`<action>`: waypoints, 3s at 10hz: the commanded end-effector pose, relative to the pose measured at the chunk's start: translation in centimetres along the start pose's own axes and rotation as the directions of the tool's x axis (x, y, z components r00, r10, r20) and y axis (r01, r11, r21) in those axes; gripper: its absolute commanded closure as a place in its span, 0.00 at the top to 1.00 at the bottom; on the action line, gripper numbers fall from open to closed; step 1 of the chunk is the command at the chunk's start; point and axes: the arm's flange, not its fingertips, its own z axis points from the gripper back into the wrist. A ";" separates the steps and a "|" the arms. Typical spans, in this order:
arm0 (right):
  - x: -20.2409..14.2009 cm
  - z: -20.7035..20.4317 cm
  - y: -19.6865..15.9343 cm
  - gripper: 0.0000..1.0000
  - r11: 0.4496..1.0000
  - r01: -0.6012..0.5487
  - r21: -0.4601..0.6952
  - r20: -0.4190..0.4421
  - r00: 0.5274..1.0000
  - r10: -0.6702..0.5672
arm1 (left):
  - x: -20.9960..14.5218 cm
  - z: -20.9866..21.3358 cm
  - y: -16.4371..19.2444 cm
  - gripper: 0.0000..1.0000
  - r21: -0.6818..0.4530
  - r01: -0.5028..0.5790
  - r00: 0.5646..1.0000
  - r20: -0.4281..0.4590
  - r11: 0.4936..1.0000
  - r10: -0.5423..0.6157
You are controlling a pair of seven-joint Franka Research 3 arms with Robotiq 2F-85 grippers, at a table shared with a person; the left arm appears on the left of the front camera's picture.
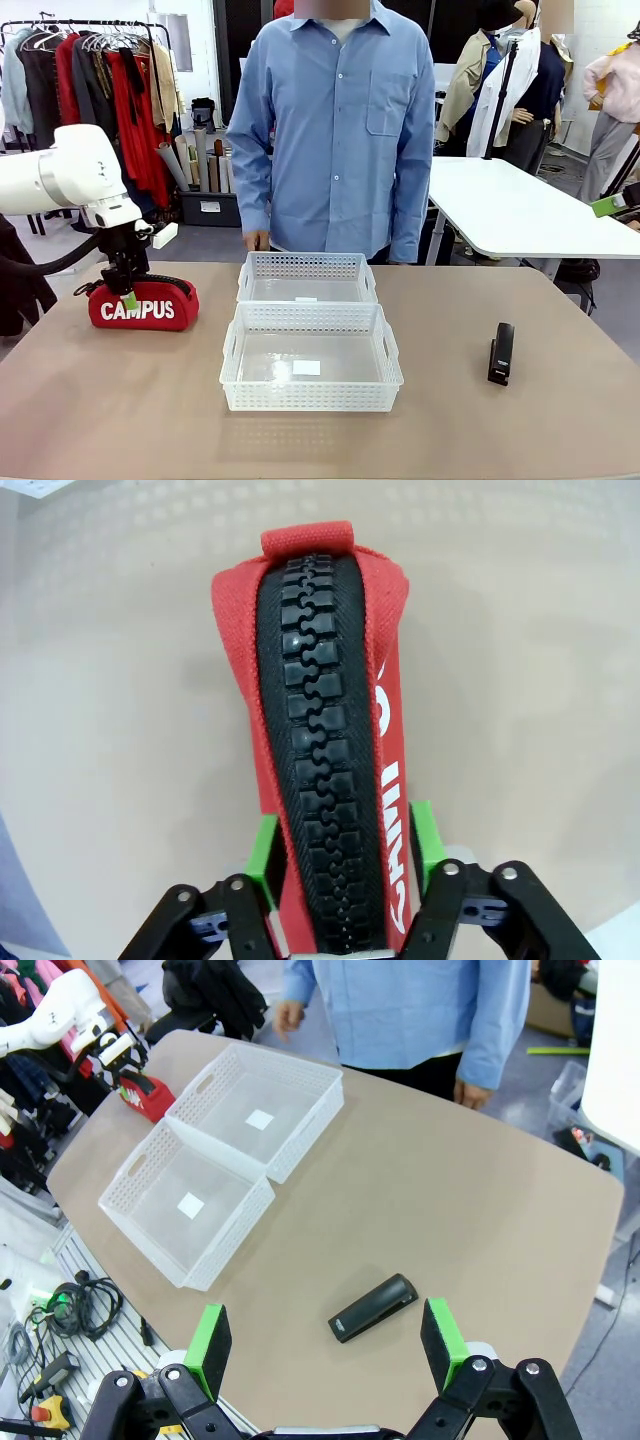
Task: Distribute items into two baskets.
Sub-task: Pick up the Pencil pouch that the person points to.
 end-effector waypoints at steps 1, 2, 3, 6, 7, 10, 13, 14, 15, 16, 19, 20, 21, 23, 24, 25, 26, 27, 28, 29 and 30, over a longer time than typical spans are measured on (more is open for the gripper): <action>0.1 0.1 0.0 1.00 1.000 -0.009 0.021 0.021 1.000 0.008 | 0.1 -0.1 -0.6 0.15 0.015 -0.001 1.000 0.008 1.000 0.001; 0.1 0.1 0.0 1.00 1.000 -0.009 0.021 0.021 1.000 0.008 | 0.1 -0.1 -0.6 0.00 0.013 -0.004 1.000 0.007 1.000 0.003; 0.1 0.1 0.0 1.00 1.000 -0.009 0.021 0.021 1.000 0.008 | 0.1 -0.1 -0.6 0.00 0.013 -0.006 1.000 0.007 1.000 0.006; 0.1 0.1 0.0 1.00 1.000 -0.009 0.021 0.021 1.000 0.008 | 0.1 -0.2 -0.6 0.00 -0.020 0.015 1.000 0.002 1.000 -0.015; 0.1 0.1 0.0 1.00 1.000 -0.009 0.021 0.021 1.000 0.008 | 0.1 -0.1 -0.6 0.00 -0.020 0.020 1.000 0.002 1.000 -0.020; 0.1 0.1 0.0 1.00 1.000 -0.009 0.021 0.021 1.000 0.008 | 0.0 -0.1 -0.4 0.00 -0.031 0.008 1.000 0.005 0.999 -0.008; 0.1 0.1 0.0 1.00 1.000 -0.009 0.021 0.021 1.000 0.008 | 0.6 1.3 0.0 0.00 -0.027 -0.048 0.999 0.022 0.999 0.048; 0.1 0.1 0.0 1.00 1.000 -0.009 0.021 0.021 1.000 0.008 | 1.4 3.6 -0.2 0.00 -0.067 -0.106 0.994 0.028 0.992 0.108; 0.1 0.1 0.0 1.00 1.000 -0.009 0.021 0.021 1.000 0.008 | 1.9 5.7 -0.4 0.00 -0.042 -0.134 0.991 0.013 0.990 0.135; 0.1 0.1 0.0 1.00 1.000 -0.009 0.021 0.021 1.000 0.008 | 2.2 7.4 -0.7 0.00 -0.026 -0.152 0.988 0.011 0.988 0.153; 0.1 0.1 0.0 1.00 1.000 -0.009 0.021 0.021 1.000 0.008 | 3.1 14.4 -3.6 0.00 -0.010 -0.212 0.977 -0.019 0.977 0.212; 0.1 0.1 0.0 1.00 1.000 -0.009 0.021 0.021 1.000 0.008 | 3.3 16.5 -4.9 0.00 0.018 -0.209 0.978 -0.007 0.978 0.210; 0.1 0.1 0.0 1.00 1.000 -0.009 0.021 0.021 1.000 0.008 | 3.4 18.3 -6.3 0.00 0.051 -0.214 0.977 -0.001 0.975 0.215; 0.1 0.1 0.0 1.00 1.000 -0.009 0.021 0.021 1.000 0.008 | 3.4 20.7 -9.0 0.00 0.067 -0.233 0.972 -0.005 0.970 0.234; 0.1 0.1 0.0 1.00 1.000 -0.009 0.021 0.021 1.000 0.008 | 3.0 21.0 -9.7 0.00 0.084 -0.231 0.973 -0.007 0.969 0.233; 0.1 0.1 0.0 1.00 1.000 -0.009 0.021 0.021 1.000 0.008 | 2.6 21.1 -10.2 0.00 0.093 -0.240 0.970 -0.013 0.966 0.242; 0.1 0.1 0.0 1.00 1.000 -0.009 0.021 0.021 1.000 0.008 | 2.2 21.2 -10.8 0.00 0.074 -0.243 0.970 -0.009 0.967 0.244; 0.1 0.1 0.0 1.00 1.000 -0.009 0.021 0.021 1.000 0.008 | 2.1 21.1 -10.9 0.00 0.080 -0.246 0.969 0.000 0.966 0.246; 0.1 0.1 0.0 1.00 1.000 -0.009 0.021 0.021 1.000 0.008 | 2.1 20.9 -10.9 0.00 0.070 -0.240 0.971 0.012 0.968 0.240; 0.1 0.1 0.0 1.00 1.000 -0.009 0.021 0.021 1.000 0.008 | 2.2 21.6 -10.3 0.00 0.072 -0.240 0.971 0.002 0.968 0.240; 0.1 0.1 0.0 1.00 1.000 -0.009 0.021 0.021 1.000 0.008 | 2.2 21.6 -10.3 0.00 0.072 -0.240 0.971 0.002 0.968 0.240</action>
